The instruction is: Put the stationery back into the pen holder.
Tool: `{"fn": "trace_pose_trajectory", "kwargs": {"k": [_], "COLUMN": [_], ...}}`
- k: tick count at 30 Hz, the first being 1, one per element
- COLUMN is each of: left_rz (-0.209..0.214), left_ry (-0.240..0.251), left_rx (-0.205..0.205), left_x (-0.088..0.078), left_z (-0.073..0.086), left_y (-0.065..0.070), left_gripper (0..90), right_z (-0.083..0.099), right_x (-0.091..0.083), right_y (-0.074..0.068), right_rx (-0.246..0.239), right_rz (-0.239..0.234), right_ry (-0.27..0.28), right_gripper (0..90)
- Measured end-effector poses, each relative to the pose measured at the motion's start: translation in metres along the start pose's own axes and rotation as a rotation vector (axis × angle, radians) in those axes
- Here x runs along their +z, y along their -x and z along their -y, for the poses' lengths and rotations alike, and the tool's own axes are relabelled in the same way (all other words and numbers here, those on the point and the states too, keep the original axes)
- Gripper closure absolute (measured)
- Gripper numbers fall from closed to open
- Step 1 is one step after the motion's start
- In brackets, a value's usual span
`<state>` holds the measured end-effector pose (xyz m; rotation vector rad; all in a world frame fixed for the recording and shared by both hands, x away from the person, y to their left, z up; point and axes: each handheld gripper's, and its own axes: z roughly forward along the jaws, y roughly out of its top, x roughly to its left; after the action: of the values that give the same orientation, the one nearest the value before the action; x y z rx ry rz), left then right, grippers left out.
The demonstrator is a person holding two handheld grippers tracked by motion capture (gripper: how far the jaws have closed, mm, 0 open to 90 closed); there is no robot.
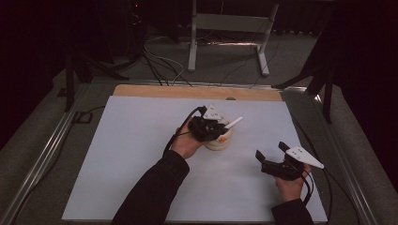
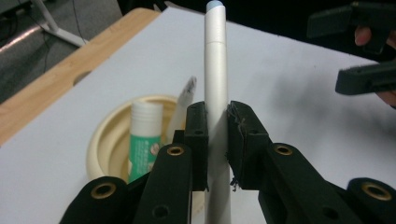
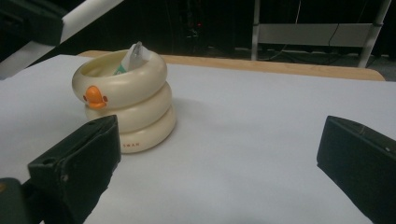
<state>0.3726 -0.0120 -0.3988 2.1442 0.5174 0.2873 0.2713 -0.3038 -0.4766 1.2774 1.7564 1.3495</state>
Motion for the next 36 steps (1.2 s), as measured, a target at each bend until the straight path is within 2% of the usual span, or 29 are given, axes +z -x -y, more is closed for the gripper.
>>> {"fn": "trace_pose_trajectory", "kwargs": {"k": [4, 9, 19, 29, 36], "left_rz": [-0.009, -0.022, -0.031, -0.064, -0.087], "left_ry": [0.032, 0.044, 0.068, 0.101, 0.118], "left_rx": [0.008, 0.003, -0.023, -0.051, -0.067], "left_x": [0.002, 0.007, 0.016, 0.026, 0.033], "left_z": [-0.004, -0.007, -0.010, -0.015, -0.012], "left_y": [-0.003, -0.009, -0.015, -0.020, -0.020], "left_gripper": [79.4, 79.4, 79.4, 79.4, 79.4], "right_z": [0.000, 0.000, 0.000, 0.000, 0.000], "right_x": [0.000, 0.000, 0.000, 0.000, 0.000], "right_y": [0.000, 0.000, 0.000, 0.000, 0.000], "right_rx": [-0.001, 0.000, 0.000, 0.002, 0.002], "right_rz": [-0.001, -0.001, -0.002, -0.002, -0.003], "right_ry": [0.000, 0.001, 0.001, 0.000, 0.001], "right_gripper": [0.0, 0.1, 0.0, 0.0, 0.0]}}
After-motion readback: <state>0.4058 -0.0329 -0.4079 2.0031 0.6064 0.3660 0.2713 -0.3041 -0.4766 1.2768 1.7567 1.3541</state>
